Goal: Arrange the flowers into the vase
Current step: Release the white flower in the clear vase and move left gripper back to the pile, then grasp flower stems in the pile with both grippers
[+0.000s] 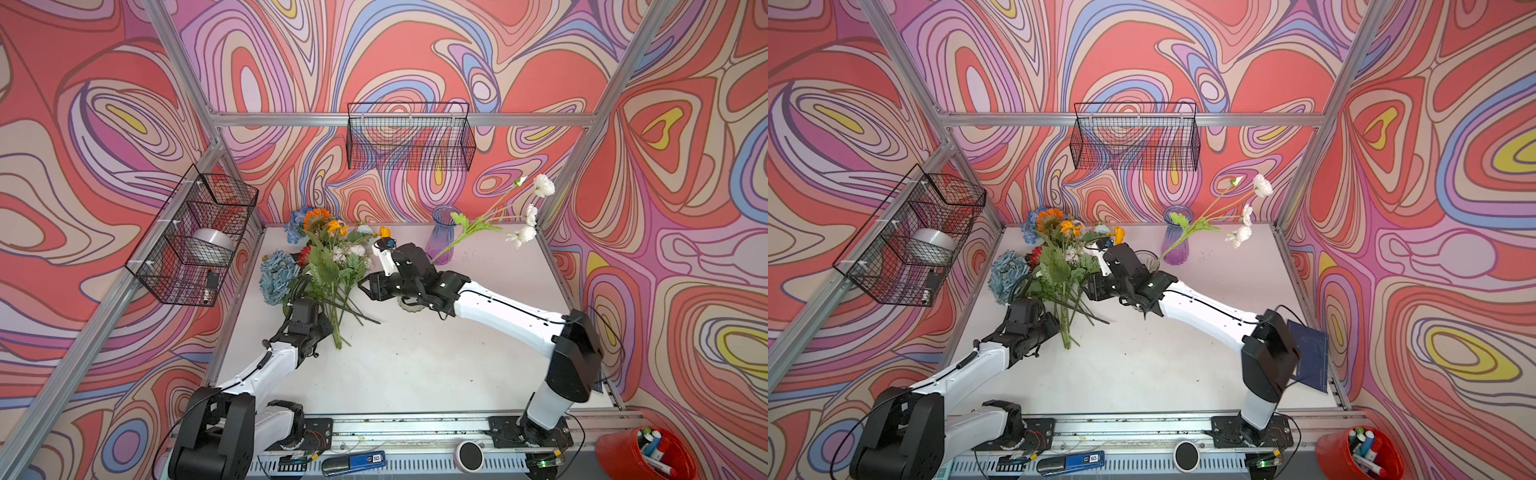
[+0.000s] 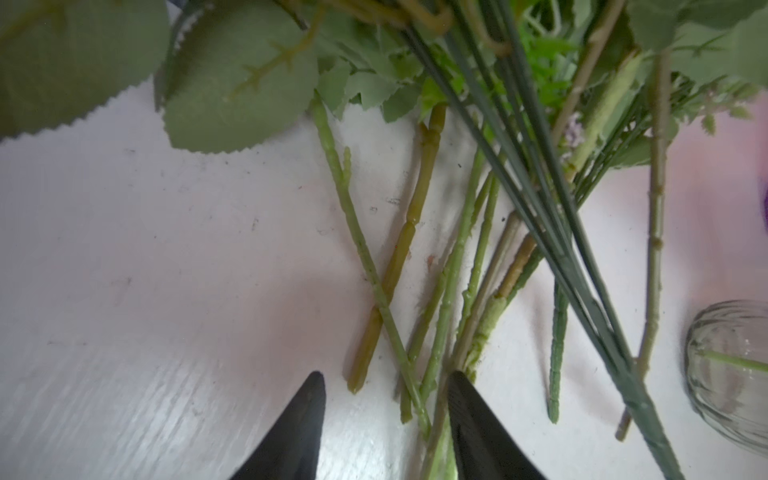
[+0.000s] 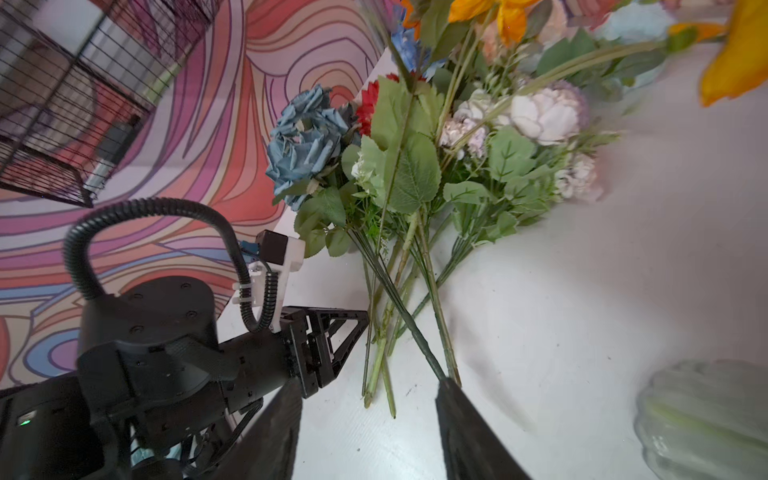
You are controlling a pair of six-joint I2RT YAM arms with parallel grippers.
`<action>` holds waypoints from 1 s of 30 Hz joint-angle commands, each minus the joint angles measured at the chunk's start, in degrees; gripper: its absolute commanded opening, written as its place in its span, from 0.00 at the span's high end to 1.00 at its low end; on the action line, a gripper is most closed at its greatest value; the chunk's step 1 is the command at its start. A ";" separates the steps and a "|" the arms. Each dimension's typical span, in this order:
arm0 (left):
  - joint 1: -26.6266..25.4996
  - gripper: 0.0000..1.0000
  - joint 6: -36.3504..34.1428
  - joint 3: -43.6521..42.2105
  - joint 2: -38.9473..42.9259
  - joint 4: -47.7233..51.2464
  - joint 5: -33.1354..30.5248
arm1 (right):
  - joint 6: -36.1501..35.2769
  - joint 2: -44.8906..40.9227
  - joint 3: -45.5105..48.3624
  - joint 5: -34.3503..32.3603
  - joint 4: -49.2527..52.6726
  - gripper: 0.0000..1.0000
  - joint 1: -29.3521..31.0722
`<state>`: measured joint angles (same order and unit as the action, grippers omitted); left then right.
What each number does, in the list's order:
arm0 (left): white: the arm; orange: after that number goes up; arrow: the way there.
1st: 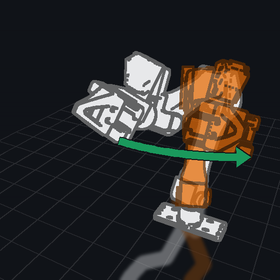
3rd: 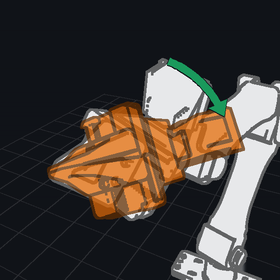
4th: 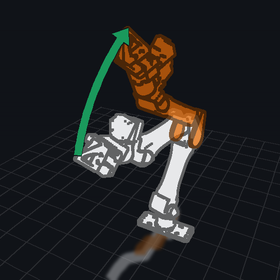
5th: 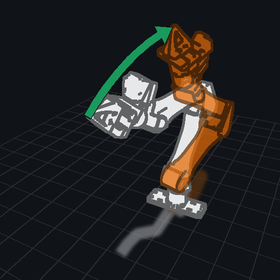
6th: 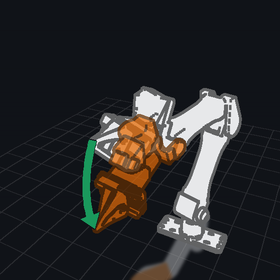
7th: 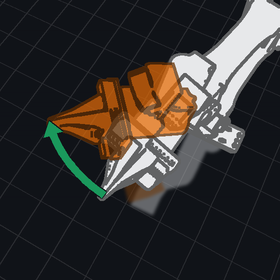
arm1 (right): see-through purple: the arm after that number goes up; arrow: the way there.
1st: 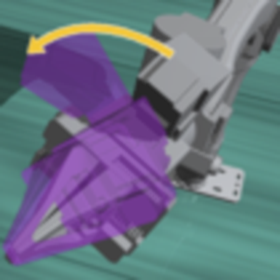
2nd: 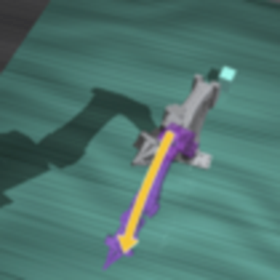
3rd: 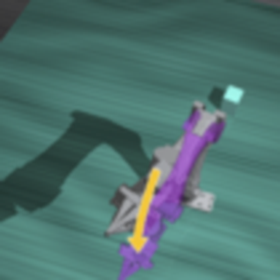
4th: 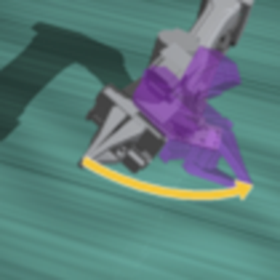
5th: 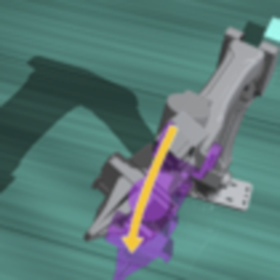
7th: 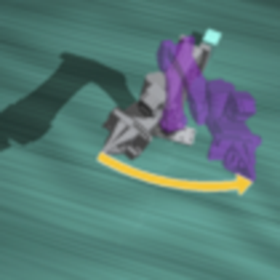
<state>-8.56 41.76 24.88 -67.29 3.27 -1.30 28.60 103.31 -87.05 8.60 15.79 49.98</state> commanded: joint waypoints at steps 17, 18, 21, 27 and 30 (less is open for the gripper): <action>4.56 0.46 1.49 -2.92 -3.57 -10.20 4.84 | -12.31 32.34 -27.81 -10.70 11.28 0.63 1.04; 4.56 0.46 1.53 -2.80 -4.04 -10.47 4.88 | -12.34 33.06 -28.07 -10.39 11.25 0.64 1.09; 4.65 0.46 1.68 -2.82 -5.36 -11.30 5.19 | -12.17 34.64 -28.62 -8.72 10.67 0.65 1.07; 4.78 0.46 1.84 -2.13 -7.45 -11.89 5.75 | -11.47 35.56 -27.67 -7.08 7.33 0.68 1.09; 4.95 0.49 1.84 -1.97 -7.86 -11.88 6.04 | -11.13 36.06 -27.98 -7.62 7.34 0.81 1.09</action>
<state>-4.03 42.70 22.41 -74.04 -8.84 4.10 17.32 138.47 -114.54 1.10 24.80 50.72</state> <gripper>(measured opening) 0.525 0.210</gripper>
